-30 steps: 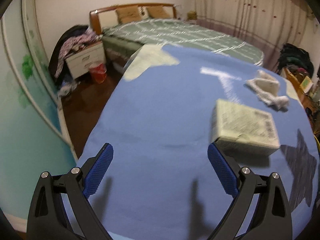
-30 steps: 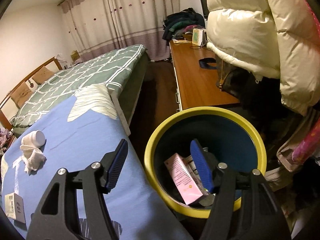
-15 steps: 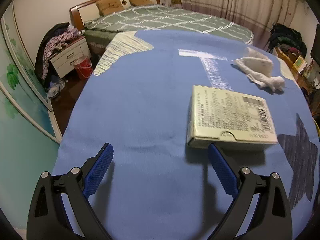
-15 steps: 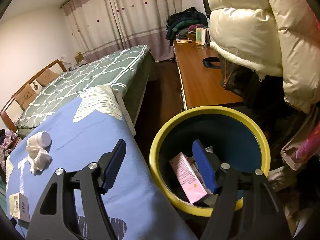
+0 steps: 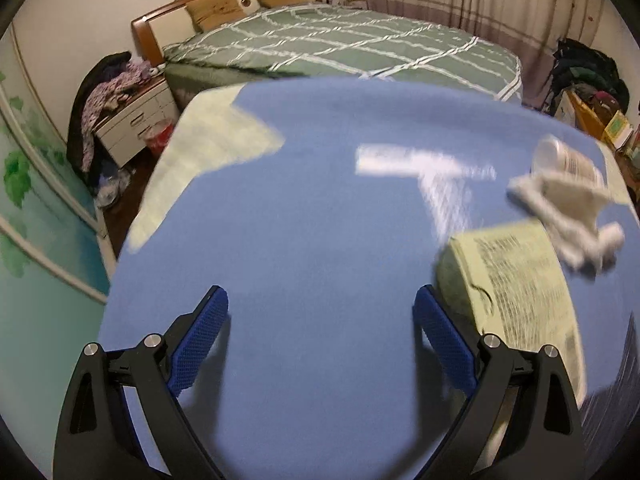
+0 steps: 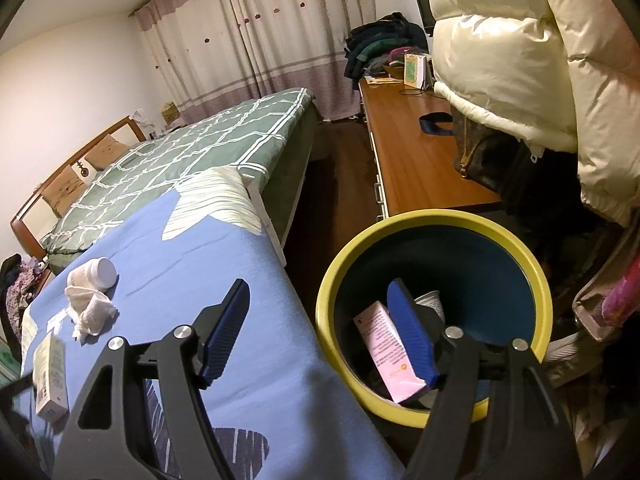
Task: Collect trash
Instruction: 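Move the left gripper to the cream snack box and grasp it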
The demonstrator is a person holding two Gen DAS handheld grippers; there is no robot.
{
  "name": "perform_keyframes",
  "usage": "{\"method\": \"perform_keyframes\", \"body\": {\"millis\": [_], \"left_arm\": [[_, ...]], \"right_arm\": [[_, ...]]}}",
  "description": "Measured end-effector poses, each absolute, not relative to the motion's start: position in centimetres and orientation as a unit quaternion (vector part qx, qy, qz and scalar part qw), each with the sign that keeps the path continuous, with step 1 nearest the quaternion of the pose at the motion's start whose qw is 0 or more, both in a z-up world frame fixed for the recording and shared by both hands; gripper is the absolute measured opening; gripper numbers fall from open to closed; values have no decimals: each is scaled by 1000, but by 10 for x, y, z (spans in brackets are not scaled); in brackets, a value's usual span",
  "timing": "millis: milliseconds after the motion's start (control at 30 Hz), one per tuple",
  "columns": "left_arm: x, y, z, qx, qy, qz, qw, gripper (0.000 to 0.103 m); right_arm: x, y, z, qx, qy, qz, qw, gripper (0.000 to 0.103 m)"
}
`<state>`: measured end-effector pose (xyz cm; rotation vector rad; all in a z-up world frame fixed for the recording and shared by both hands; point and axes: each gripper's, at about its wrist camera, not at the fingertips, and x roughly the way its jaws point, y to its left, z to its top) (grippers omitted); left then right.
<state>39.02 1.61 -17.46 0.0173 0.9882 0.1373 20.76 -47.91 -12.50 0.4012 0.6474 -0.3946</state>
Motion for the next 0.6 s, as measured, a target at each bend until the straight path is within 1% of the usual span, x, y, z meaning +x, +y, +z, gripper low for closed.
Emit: {"method": "perform_keyframes", "body": {"millis": [67, 167, 233, 300, 433, 600], "left_arm": [[405, 11, -169, -2, 469, 56, 881, 89], [411, 8, -149, -29, 456, 42, 888, 89], [401, -4, -134, -43, 453, 6, 891, 89], [392, -22, -129, -37, 462, -33, 886, 94], [382, -55, -141, -10, 483, -51, 874, 94], [378, -71, -165, -5, 503, -50, 863, 94]], "right_arm": [[208, -478, -126, 193, 315, -189, 910, 68], [208, -478, -125, 193, 315, -184, 911, 68], [207, -478, -125, 195, 315, -180, 911, 68], [207, -477, -124, 198, 315, -173, 912, 68], [207, -474, -124, 196, 315, -167, 914, 70], [206, -474, -125, 200, 316, -164, 913, 70]]}}
